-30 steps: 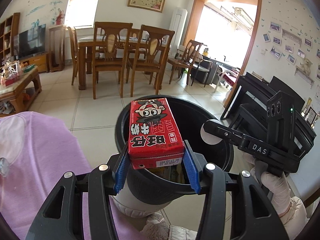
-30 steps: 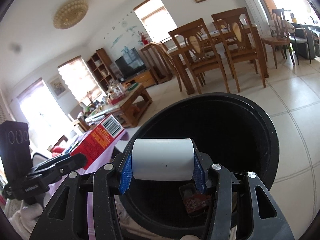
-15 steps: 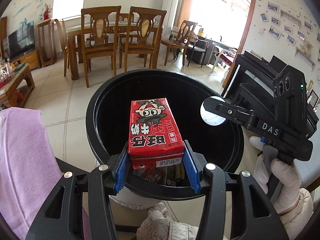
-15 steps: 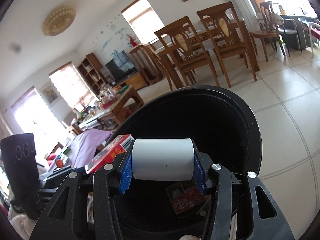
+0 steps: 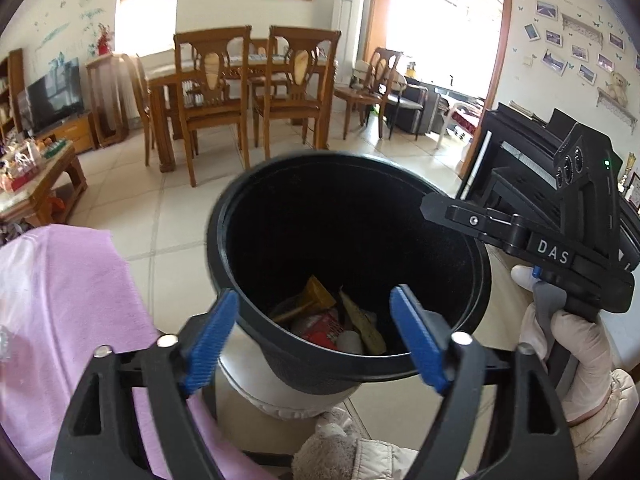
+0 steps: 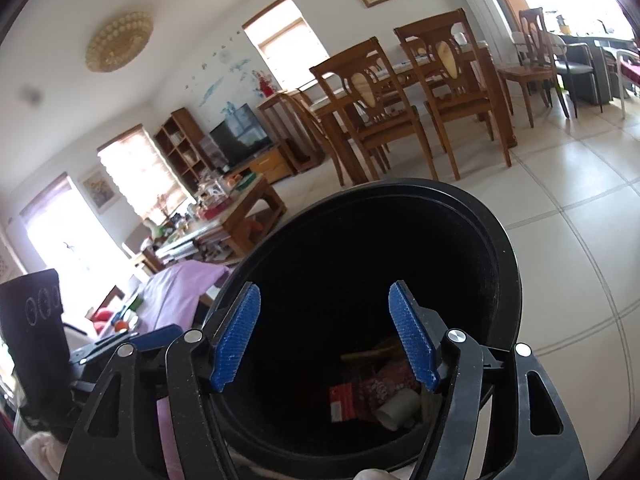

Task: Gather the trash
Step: 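Open both tools to drop the red box and white roll into the bin, then grasp the blue wipes packet with the left tool while the right tool grasps the clear cup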

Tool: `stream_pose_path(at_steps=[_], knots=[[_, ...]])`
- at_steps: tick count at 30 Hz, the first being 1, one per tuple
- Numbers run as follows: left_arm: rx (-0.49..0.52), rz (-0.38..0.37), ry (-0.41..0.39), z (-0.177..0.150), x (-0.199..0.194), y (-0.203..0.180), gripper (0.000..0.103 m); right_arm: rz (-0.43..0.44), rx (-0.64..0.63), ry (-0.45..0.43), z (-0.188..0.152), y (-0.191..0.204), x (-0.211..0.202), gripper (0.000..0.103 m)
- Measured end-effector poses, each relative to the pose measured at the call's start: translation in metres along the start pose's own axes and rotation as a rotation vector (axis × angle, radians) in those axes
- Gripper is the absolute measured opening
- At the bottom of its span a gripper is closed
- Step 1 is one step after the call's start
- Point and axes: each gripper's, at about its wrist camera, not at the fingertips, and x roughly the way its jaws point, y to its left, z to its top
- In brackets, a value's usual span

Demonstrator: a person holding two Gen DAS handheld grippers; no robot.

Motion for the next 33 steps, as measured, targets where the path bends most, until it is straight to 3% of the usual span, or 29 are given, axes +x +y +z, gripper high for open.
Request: stream_pose_path(at_steps=[4,8,11,18,25,33], knots=[[-0.01,0.024,-0.023,-0.004,-0.02,0.015,0.083,-0.008,-0.033,-0.008,0.002,0.021,0.001,0.085],[-0.053,0.057,-0.04,-0.011,-0.04,0.039,0.083,0.012,-0.071,-0.006,0.004,0.048,0.006,0.086],[-0.099,0.09,-0.066,-0.015,-0.057,0.062,0.093,0.022,-0.112,-0.002,0.004,0.076,0.014,0.091],[-0.198,0.178,-0.14,-0.029,-0.106,0.129,0.094,0.066,-0.226,0.02,-0.003,0.155,0.039,0.098],[-0.334,0.283,-0.189,-0.052,-0.154,0.225,0.094,0.144,-0.359,0.064,-0.021,0.241,0.077,0.098],[-0.435,0.426,-0.119,-0.069,-0.171,0.335,0.093,0.199,-0.512,0.141,-0.047,0.335,0.135,0.098]])
